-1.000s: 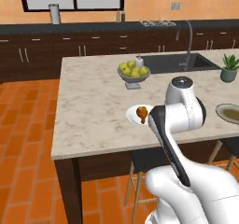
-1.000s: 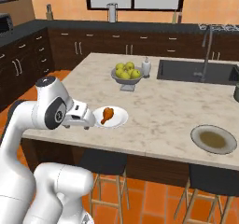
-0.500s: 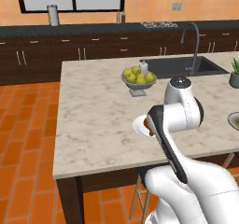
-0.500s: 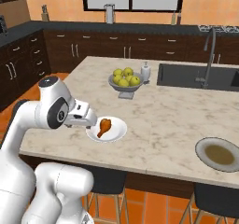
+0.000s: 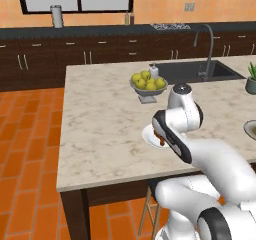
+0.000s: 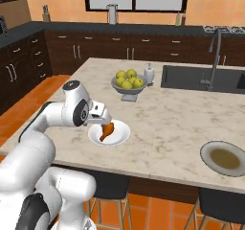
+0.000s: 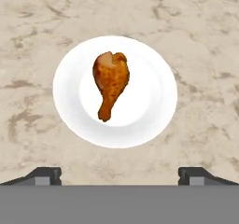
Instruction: Pick the chicken drumstick and corn from their plates and place them in the bowl. Then put the bowl in the fridge.
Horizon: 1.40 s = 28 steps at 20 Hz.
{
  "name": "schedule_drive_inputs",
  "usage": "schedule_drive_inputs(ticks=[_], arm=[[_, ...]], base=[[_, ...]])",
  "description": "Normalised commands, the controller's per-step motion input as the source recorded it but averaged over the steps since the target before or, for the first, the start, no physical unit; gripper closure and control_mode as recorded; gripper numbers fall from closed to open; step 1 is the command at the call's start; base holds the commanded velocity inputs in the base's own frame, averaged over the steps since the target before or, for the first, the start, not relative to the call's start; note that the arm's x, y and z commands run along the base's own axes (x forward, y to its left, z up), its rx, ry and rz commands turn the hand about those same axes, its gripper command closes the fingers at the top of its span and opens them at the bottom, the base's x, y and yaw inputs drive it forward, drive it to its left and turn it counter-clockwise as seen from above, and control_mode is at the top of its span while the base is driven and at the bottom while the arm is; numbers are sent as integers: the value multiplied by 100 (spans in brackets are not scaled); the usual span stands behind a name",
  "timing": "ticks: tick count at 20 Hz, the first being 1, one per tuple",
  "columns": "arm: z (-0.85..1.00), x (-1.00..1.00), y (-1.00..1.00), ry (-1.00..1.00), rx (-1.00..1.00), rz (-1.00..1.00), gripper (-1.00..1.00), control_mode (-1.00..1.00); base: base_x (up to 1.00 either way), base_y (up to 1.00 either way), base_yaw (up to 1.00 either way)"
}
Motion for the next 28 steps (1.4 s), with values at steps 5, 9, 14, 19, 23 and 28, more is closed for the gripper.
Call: schedule_drive_inputs(ticks=[5, 9, 14, 19, 23, 28], arm=[[-45, 54, 0, 8, 0, 0, -100, -100], [-54, 39, -3, 10, 4, 0, -100, -100], [-49, 28, -8, 1, 4, 0, -100, -100], [-45, 23, -2, 0, 2, 0, -100, -100], [-40, 36, 0, 0, 0, 0, -100, -100], [-31, 36, -5, 0, 3, 0, -100, -100]], base=[[0, 0, 0], [0, 0, 0], [0, 0, 0], [0, 0, 0], [0, 0, 0], [0, 0, 0]])
